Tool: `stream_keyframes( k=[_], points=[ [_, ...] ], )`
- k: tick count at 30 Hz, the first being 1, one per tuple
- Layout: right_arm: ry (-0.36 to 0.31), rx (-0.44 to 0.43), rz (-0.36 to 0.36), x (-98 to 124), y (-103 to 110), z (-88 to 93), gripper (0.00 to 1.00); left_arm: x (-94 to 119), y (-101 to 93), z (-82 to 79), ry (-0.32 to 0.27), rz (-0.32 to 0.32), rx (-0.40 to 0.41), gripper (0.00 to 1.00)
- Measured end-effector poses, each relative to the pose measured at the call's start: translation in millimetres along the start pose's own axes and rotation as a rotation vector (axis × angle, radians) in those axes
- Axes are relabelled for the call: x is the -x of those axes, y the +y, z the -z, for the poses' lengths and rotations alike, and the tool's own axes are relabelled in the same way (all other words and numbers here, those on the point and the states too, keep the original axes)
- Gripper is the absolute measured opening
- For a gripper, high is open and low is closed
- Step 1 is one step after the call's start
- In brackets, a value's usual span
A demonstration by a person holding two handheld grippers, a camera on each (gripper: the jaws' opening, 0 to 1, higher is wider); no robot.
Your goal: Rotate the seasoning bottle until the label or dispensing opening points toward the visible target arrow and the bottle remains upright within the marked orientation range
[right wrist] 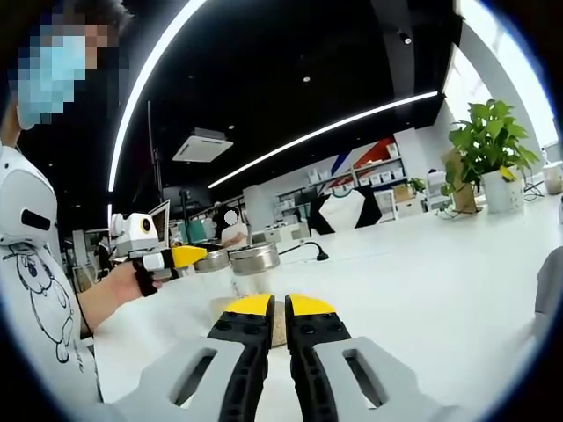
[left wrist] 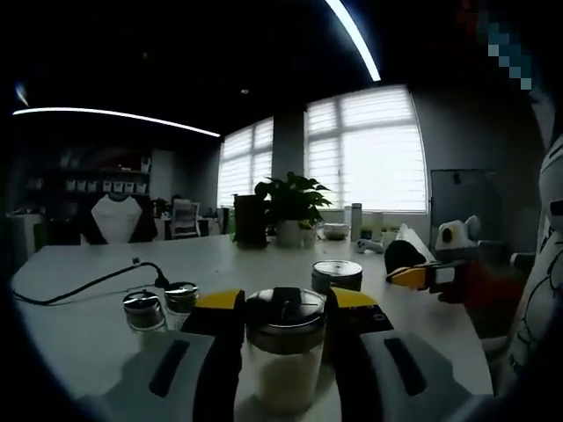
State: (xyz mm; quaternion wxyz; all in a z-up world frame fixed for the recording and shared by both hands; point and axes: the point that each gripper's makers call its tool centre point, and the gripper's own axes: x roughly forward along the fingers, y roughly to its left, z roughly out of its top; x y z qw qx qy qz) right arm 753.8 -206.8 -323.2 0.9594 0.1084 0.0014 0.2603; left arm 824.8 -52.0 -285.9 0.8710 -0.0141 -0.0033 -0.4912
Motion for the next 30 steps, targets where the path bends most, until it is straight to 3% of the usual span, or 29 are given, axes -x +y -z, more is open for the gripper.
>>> stream_keyframes(
  k=[8, 17, 30],
  points=[
    [0.001, 0.002, -0.002, -1.5, 0.3, -0.1, 0.02, -1.0, 3.4, 0.0, -0.004, 0.109, 0.021, 0.39],
    [0.007, 0.003, 0.017, 2.0, -4.0, 2.2, 0.02, -0.5, -1.5, -0.4, 0.02, 0.315, 0.014, 0.39],
    [0.001, 0.0, 0.011, 2.3, -2.2, 2.1, 0.02, -2.9, -4.5, 1.2, 0.053, 0.478, 0.012, 0.39]
  ],
)
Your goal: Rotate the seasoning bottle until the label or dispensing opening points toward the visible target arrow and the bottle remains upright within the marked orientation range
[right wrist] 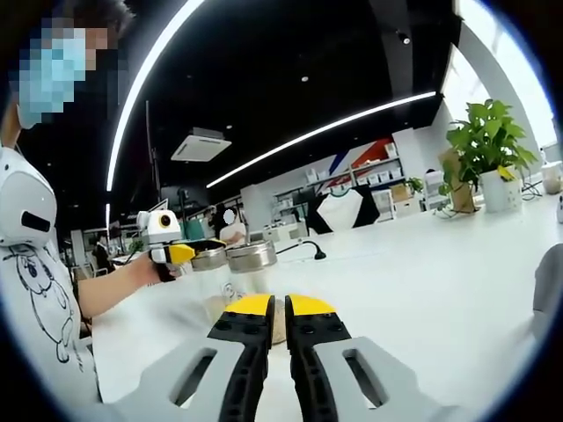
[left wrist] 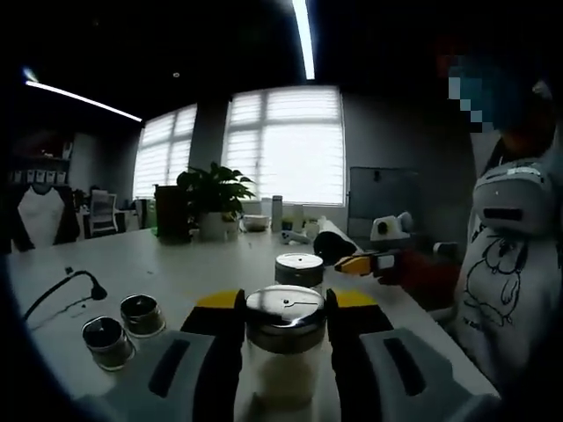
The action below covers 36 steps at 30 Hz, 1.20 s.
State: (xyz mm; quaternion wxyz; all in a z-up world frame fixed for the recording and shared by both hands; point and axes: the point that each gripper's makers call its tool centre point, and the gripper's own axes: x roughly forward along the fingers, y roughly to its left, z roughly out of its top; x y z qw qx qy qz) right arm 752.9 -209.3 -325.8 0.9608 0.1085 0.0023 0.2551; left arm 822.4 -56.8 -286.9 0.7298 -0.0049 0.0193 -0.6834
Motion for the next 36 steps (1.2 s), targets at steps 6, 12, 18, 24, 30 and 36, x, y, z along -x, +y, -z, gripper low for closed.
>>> stream_keyframes(
  k=[6, 12, 18, 24, 30, 36],
  points=[
    [-0.007, -0.005, 0.011, 3.8, -1.2, -0.9, 0.02, -1.7, -4.0, 0.3, 0.031, 0.018, -0.007, 0.39],
    [-0.014, -0.002, 0.006, 4.2, 0.5, -2.9, 0.02, -1.5, -1.2, 7.5, 0.065, -0.043, 0.039, 0.4],
    [-0.009, -0.002, 0.006, 4.2, -0.8, -2.6, 0.02, 3.2, 2.7, -3.7, 0.016, -0.181, 0.075, 0.5],
    [-0.017, -0.001, 0.0, 2.3, -0.9, -5.6, 0.02, 9.6, 6.3, -11.1, -0.002, -0.335, 0.079, 0.52],
    [-0.013, 0.001, -0.015, -2.1, 2.7, -5.0, 0.02, 10.3, 4.8, -10.3, 0.017, -0.46, 0.031, 0.53],
    [-0.017, 0.003, -0.023, -4.1, 4.9, -6.8, 0.02, 7.5, 3.4, -9.5, -0.027, -0.497, 0.062, 0.53]
  ],
)
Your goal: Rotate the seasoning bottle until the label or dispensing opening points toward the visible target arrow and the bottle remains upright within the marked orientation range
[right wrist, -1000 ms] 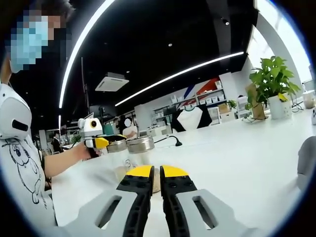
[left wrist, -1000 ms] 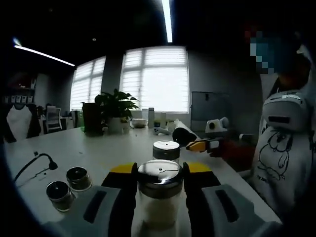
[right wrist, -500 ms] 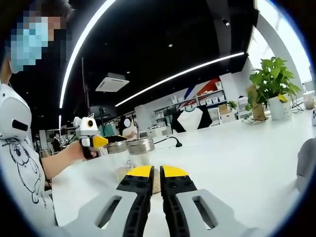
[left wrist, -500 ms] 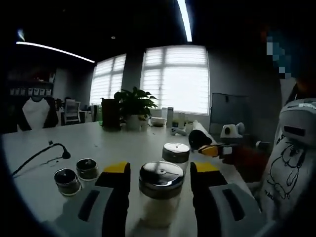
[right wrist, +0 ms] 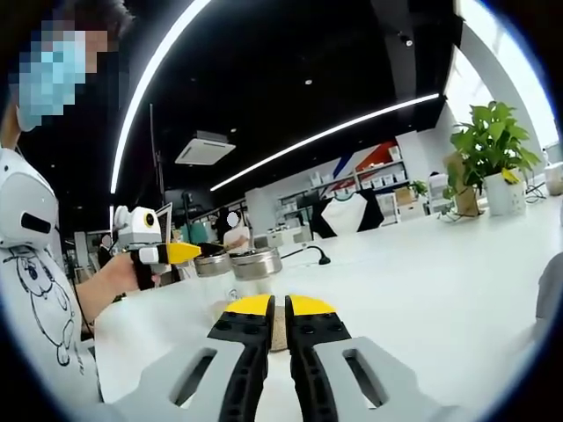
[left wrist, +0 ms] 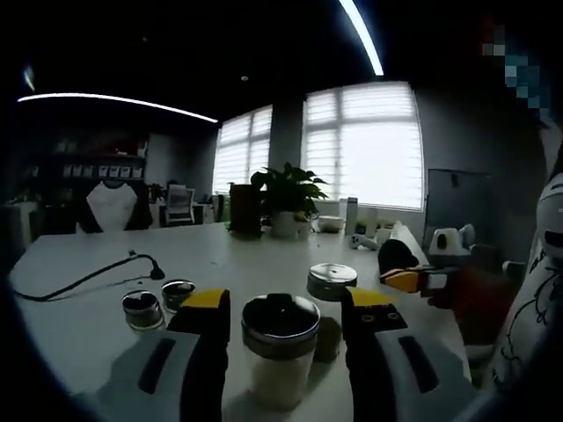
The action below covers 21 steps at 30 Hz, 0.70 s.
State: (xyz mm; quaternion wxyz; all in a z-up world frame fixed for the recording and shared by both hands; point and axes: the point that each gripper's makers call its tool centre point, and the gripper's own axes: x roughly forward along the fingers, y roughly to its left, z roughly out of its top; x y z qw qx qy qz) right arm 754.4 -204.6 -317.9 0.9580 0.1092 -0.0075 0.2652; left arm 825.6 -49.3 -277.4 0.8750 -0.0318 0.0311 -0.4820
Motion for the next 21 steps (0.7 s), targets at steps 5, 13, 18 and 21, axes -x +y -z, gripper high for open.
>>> stream_keyframes(
  k=[5, 13, 18, 21],
  points=[
    [-0.002, -0.004, 0.004, 1.4, 0.1, 1.2, 0.02, 1.7, 4.5, 2.5, 0.0, -0.052, -0.005, 0.55],
    [0.02, -0.015, 0.026, 8.3, -5.4, 9.2, 0.02, 0.5, 5.8, 9.7, 0.03, -0.085, -0.069, 0.5],
    [0.012, -0.012, 0.026, 8.5, -5.3, 6.8, 0.02, -1.5, 3.9, 13.5, 0.042, -0.071, -0.069, 0.45],
    [0.014, -0.012, 0.025, 8.3, -5.2, 7.2, 0.02, -2.3, 0.6, 13.9, 0.043, -0.049, -0.063, 0.41]
  ],
)
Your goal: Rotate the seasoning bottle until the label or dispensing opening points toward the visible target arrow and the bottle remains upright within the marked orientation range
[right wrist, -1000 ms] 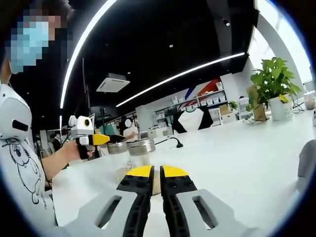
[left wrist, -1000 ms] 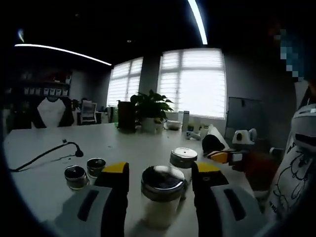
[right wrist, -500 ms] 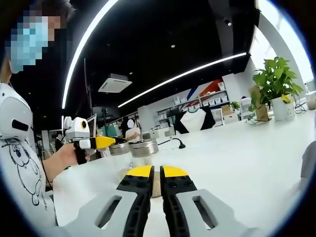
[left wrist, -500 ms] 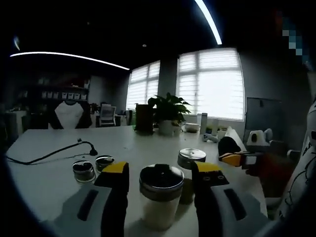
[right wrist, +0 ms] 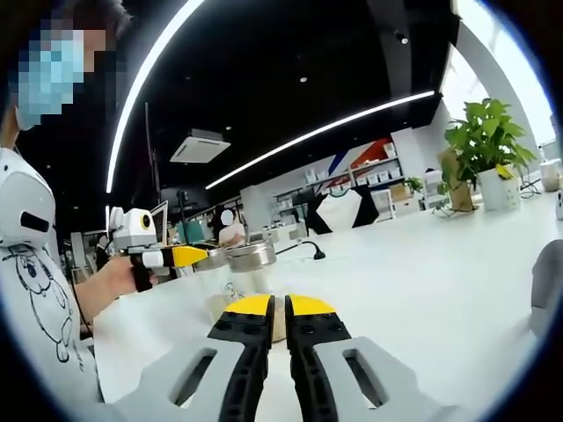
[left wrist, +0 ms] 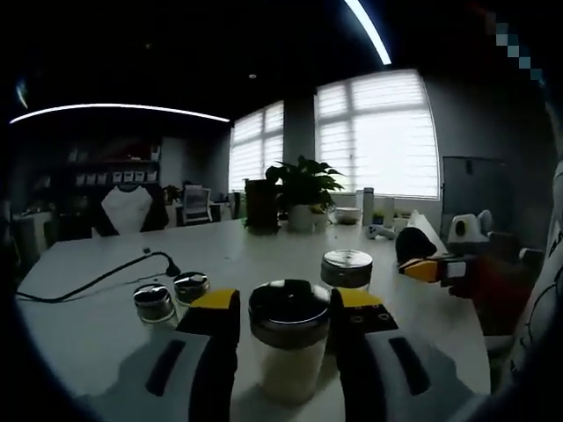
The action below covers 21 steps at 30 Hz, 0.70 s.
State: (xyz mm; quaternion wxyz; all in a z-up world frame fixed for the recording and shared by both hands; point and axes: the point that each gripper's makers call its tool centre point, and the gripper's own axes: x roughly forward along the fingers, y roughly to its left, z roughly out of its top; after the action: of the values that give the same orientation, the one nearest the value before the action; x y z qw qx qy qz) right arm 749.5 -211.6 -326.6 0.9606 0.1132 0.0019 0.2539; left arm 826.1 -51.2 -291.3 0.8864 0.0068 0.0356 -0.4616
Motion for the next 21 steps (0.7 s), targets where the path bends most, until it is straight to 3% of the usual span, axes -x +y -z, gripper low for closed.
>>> stream_keyframes(
  k=[10, 21],
  points=[
    [0.002, -0.001, 0.004, 0.7, -0.3, 0.7, 0.02, -1.0, 1.2, 0.5, 0.001, 0.04, 0.017, 0.4],
    [0.004, 0.0, 0.006, 1.8, -1.4, 1.2, 0.02, 0.8, 3.4, 2.2, -0.008, 0.135, 0.058, 0.4]
  ],
)
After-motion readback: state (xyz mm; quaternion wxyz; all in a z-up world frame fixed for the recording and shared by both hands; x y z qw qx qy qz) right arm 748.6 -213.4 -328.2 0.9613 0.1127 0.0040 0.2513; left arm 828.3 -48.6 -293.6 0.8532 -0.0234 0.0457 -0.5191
